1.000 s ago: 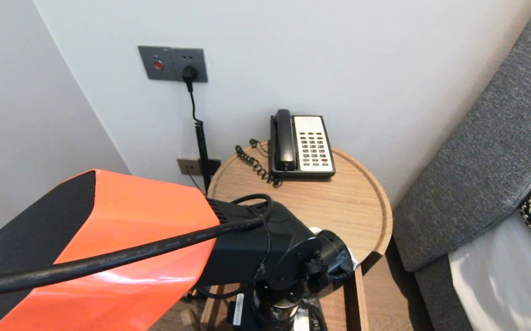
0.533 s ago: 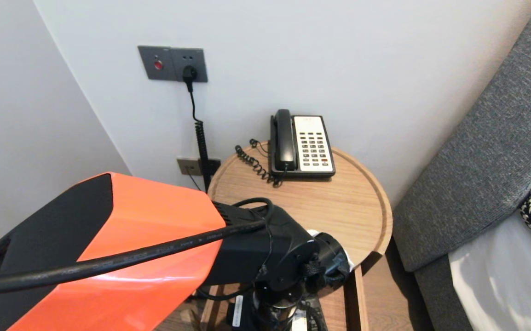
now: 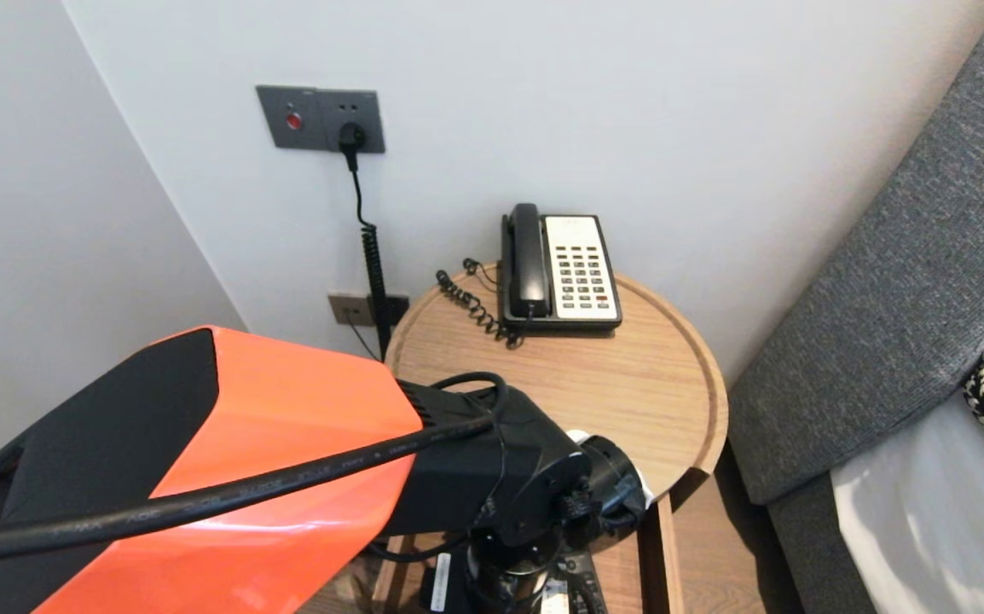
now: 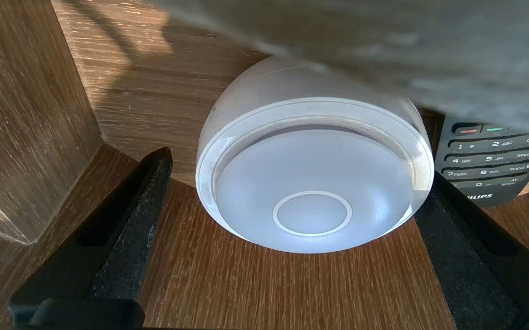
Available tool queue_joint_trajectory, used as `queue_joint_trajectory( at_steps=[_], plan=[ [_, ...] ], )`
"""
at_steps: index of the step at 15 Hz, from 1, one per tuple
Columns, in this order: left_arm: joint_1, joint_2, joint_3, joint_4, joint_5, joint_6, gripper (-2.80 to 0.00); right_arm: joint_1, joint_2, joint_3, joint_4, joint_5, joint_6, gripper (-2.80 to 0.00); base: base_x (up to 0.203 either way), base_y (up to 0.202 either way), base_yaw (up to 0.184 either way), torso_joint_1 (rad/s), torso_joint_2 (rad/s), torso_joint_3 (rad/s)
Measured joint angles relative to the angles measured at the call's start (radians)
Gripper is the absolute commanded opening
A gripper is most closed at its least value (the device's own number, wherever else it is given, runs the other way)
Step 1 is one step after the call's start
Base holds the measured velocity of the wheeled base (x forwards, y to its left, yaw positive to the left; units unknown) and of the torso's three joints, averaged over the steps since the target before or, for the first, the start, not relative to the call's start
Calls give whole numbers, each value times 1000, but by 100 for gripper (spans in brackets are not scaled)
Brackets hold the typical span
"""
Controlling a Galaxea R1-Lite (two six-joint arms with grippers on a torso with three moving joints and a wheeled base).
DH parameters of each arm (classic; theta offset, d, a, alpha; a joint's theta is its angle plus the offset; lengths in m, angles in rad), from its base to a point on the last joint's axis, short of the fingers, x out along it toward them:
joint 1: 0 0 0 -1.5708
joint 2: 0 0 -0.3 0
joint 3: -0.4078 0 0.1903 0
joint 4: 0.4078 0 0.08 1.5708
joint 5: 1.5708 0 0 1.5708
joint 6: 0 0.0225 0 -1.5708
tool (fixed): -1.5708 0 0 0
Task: Take the remote control out of the drawer one by one and place them on the table
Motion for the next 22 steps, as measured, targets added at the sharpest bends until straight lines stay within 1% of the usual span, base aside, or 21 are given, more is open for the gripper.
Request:
queue_joint_trajectory(
  at_steps=[9,22],
  plan=[
    [0,-20,5,9,0,-2,-280,0,0,0,0,0,0,-280,0,0,0,0,0,0],
    [-1,-160,53,19,13,18,-280,0,0,0,0,0,0,-280,0,0,0,0,0,0]
  ],
)
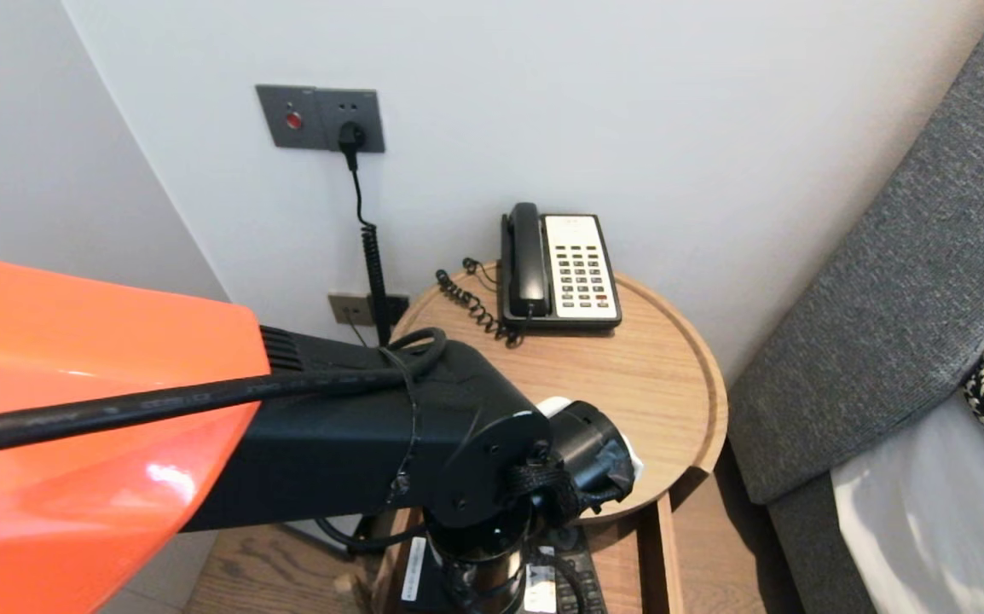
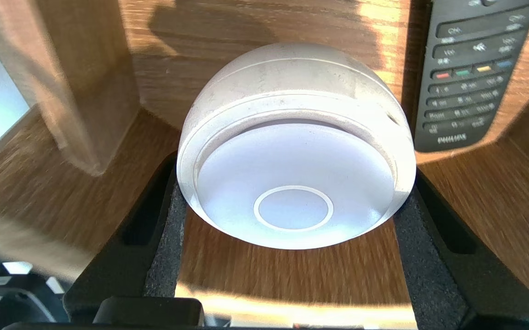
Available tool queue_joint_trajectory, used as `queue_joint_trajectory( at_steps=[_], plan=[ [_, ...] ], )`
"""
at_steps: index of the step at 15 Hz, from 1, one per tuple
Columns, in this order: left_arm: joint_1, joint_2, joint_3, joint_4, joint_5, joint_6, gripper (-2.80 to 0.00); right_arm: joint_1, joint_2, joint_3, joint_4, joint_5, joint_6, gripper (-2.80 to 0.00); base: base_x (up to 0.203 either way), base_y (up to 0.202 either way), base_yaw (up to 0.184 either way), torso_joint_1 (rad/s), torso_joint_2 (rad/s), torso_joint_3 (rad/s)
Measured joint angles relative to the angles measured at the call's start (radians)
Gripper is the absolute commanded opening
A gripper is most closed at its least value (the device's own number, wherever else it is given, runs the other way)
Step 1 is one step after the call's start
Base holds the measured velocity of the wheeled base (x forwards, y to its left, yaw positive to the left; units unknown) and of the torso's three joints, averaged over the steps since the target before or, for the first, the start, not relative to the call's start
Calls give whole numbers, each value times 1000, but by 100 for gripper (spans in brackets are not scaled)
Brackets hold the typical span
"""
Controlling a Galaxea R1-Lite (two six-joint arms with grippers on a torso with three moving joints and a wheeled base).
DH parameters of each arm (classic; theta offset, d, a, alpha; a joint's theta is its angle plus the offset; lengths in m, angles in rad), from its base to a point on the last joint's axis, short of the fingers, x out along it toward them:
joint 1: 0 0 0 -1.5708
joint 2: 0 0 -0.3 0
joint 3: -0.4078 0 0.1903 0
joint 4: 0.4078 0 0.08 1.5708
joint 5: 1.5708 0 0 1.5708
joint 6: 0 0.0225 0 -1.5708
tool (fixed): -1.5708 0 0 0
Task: Take the remote control out of the drawer one by one and place them on the table
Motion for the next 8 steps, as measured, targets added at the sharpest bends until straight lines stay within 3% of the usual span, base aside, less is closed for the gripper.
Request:
queue_joint_trajectory(
  at_steps=[8],
  plan=[
    [12,-118,32,3,2,22,-280,0,0,0,0,0,0,-280,0,0,0,0,0,0]
  ],
)
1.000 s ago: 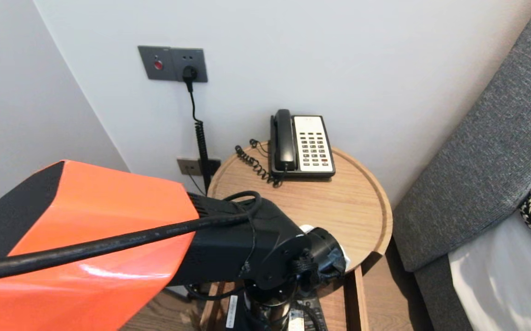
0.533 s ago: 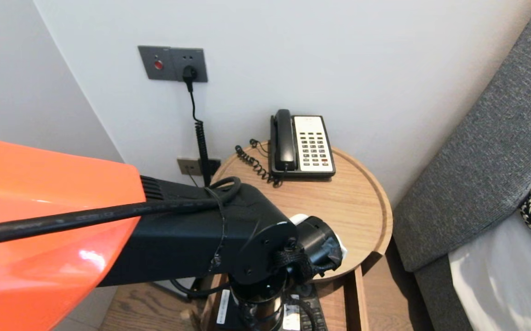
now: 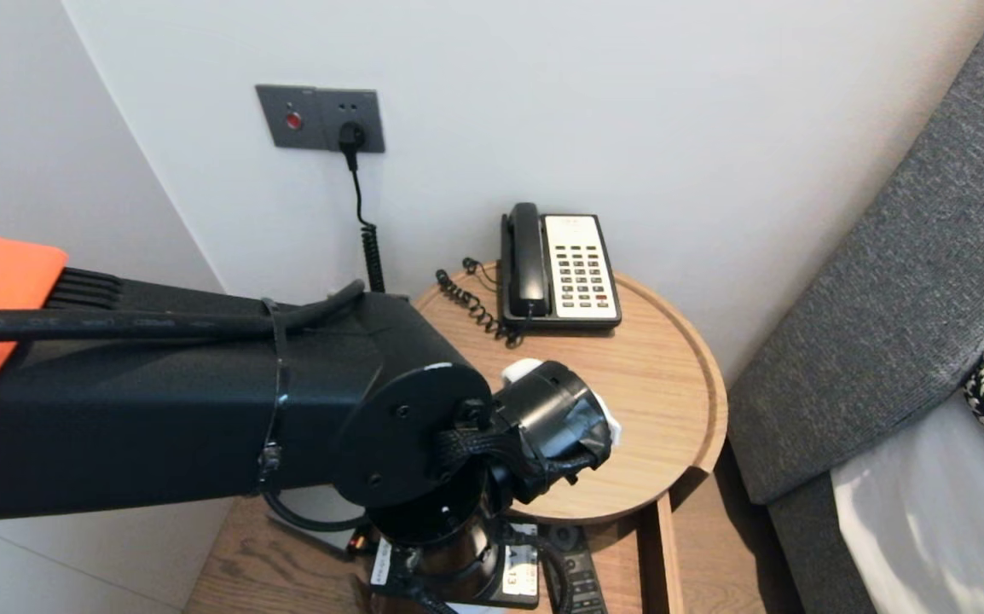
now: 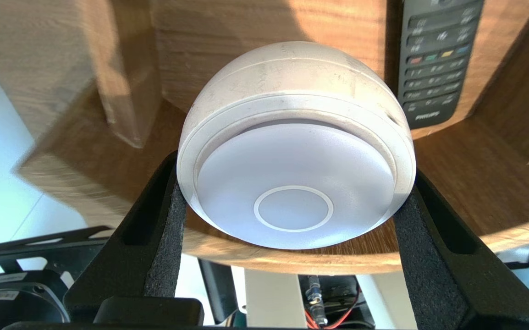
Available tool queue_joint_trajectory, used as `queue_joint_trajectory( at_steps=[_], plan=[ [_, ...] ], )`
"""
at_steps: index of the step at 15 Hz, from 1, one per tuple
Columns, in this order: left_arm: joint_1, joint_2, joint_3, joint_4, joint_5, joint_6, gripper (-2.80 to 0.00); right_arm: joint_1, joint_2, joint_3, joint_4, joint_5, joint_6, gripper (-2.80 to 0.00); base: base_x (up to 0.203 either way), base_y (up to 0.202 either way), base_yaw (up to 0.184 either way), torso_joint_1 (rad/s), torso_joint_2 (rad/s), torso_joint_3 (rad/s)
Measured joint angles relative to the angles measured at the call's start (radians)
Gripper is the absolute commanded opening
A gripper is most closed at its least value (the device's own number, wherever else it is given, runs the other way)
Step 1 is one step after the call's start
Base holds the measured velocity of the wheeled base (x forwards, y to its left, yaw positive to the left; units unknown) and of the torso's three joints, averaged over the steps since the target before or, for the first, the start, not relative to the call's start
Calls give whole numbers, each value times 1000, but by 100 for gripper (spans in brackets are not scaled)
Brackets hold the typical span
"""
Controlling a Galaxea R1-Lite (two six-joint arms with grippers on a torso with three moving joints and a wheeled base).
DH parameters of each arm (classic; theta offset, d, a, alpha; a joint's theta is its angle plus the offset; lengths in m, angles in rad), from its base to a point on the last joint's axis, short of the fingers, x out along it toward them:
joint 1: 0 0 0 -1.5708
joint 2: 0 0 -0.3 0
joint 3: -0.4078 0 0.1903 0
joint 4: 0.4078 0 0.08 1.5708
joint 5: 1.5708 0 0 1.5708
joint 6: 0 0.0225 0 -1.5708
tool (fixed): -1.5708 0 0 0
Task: Take the remote control out of the drawer one by one and place them on the table
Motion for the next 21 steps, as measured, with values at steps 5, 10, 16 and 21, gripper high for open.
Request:
queue_joint_trajectory(
  at_steps=[5,10,16,21],
  plan=[
    [9,-40,-30,3,67,29,-280,0,0,0,0,0,0,-280,0,0,0,0,0,0],
    [69,-44,-177,77,70,59,-280,0,0,0,0,0,0,-280,0,0,0,0,0,0],
    [202,19,-365,144,70,141,-280,0,0,0,0,0,0,-280,0,0,0,0,0,0],
    [255,54,-384,138,68,161,-280,0,0,0,0,0,0,-280,0,0,0,0,0,0]
  ],
)
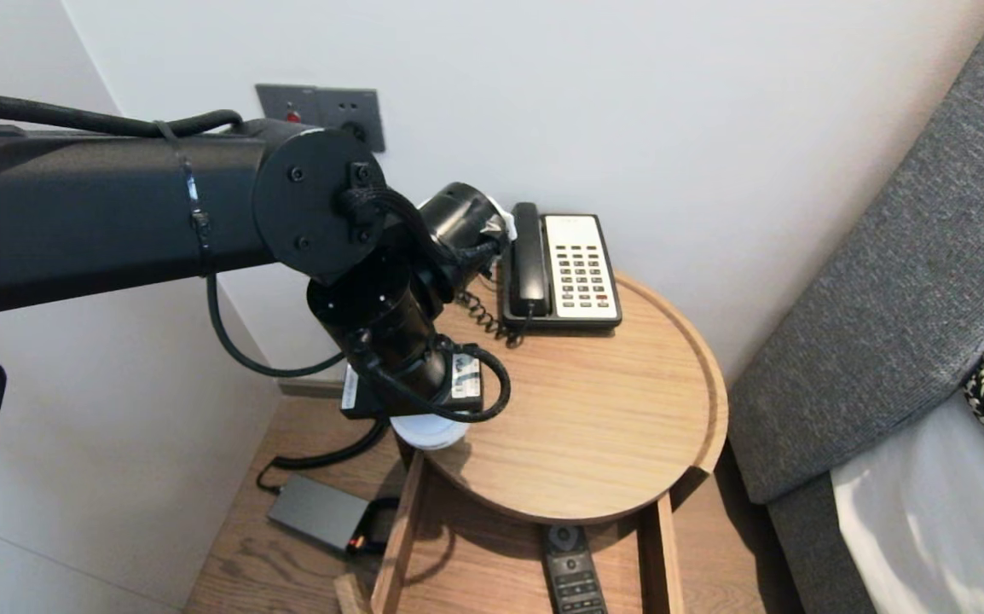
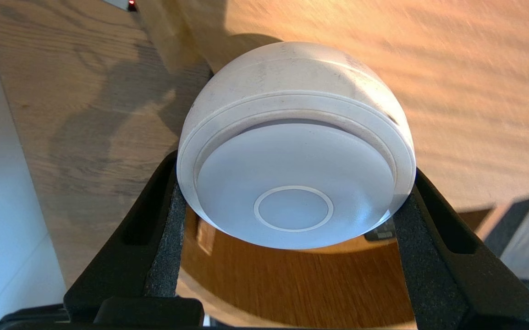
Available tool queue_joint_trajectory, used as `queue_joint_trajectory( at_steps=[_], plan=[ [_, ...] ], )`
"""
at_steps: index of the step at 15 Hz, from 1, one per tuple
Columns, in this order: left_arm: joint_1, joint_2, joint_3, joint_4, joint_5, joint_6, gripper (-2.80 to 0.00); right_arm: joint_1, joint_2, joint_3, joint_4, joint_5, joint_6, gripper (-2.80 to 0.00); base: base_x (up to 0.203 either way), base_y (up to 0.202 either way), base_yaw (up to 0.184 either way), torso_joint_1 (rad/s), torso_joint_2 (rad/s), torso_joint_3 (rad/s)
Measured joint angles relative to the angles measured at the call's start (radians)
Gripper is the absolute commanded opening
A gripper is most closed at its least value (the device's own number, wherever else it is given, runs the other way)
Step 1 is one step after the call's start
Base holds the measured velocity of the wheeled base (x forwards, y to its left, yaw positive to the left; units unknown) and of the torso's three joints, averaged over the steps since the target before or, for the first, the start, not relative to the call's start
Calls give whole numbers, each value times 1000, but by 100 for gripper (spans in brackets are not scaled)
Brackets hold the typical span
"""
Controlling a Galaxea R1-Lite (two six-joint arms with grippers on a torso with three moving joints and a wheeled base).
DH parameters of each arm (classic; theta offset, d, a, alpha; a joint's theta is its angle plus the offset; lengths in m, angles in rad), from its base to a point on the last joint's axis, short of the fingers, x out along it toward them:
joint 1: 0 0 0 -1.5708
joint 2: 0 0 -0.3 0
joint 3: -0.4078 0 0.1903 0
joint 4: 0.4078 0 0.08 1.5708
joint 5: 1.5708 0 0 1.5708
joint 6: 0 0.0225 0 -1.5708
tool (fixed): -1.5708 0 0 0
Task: Take the remote control out of the drawer one by one and place them on the table
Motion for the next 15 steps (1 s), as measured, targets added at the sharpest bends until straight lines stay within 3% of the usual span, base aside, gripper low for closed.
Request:
queue_joint_trajectory(
  at_steps=[9,13,15],
  plan=[
    [10,-3,-2,59,-17,-4,-280,0,0,0,0,0,0,-280,0,0,0,0,0,0],
    [4,2,-3,59,-121,-25,-280,0,0,0,0,0,0,-280,0,0,0,0,0,0],
    [3,8,-3,56,-141,-34,-280,0,0,0,0,0,0,-280,0,0,0,0,0,0]
  ],
)
